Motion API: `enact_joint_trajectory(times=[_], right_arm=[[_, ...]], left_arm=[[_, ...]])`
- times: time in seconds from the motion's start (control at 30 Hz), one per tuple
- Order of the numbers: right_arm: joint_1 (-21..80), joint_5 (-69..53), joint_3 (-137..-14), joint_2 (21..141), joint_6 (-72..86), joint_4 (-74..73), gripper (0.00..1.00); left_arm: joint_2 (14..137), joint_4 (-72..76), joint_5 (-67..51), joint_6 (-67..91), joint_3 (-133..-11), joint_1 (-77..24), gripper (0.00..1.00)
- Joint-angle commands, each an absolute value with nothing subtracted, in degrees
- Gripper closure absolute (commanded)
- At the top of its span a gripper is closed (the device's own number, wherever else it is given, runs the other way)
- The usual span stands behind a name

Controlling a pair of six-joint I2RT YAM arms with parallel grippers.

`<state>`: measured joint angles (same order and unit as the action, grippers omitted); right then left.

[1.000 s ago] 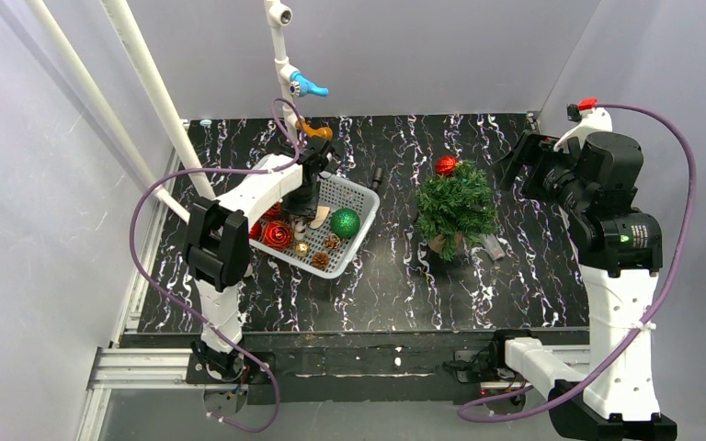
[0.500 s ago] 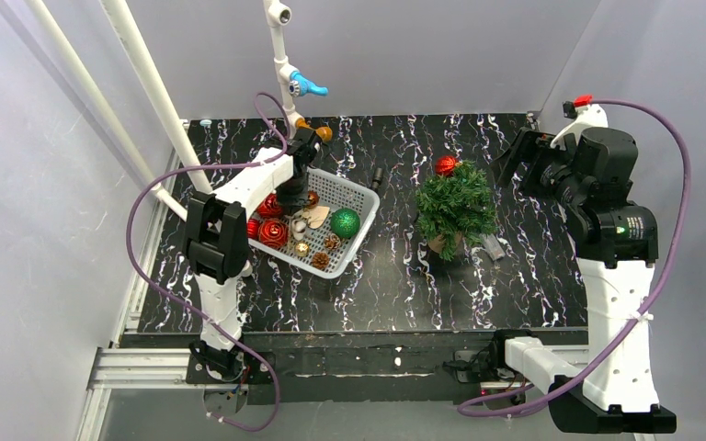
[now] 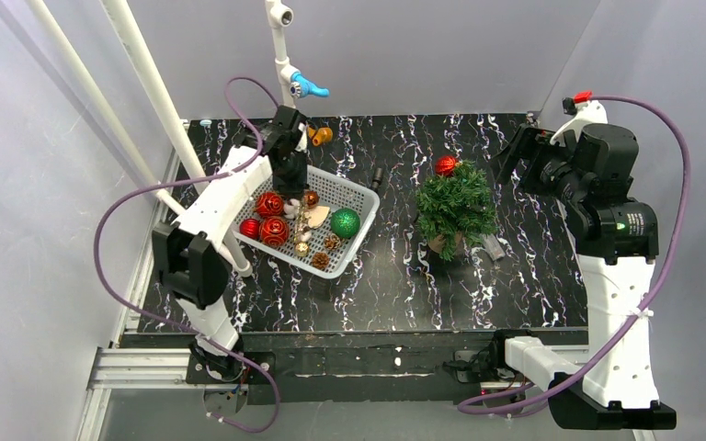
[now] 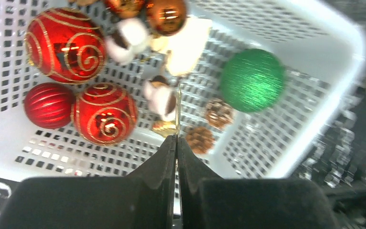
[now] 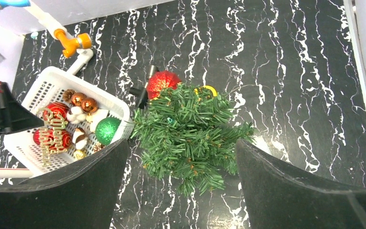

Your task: Decorate the small christmas tree

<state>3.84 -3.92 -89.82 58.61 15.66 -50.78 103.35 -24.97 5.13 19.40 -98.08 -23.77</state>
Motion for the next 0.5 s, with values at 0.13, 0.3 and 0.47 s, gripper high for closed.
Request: enact_joint_trajectory(times=[0.13, 0.3, 0.47], right_arm=[[4.0, -10.8, -93.3, 57.9, 17.3, -44.8, 0.09], [4.0, -20.9, -93.5, 58.4, 21.0, -40.5, 0.09], [7.0, -30.5, -93.7, 60.4, 26.4, -33.5, 0.08]], left_arm=[[93.9, -29.2, -19.6, 18.7, -102.5, -24.1, 1.0], [92.0, -25.2, -32.7, 20.6, -104.2, -24.3, 1.0], [88.6, -14.2, -38.7, 27.6, -101.2, -24.3, 1.0]])
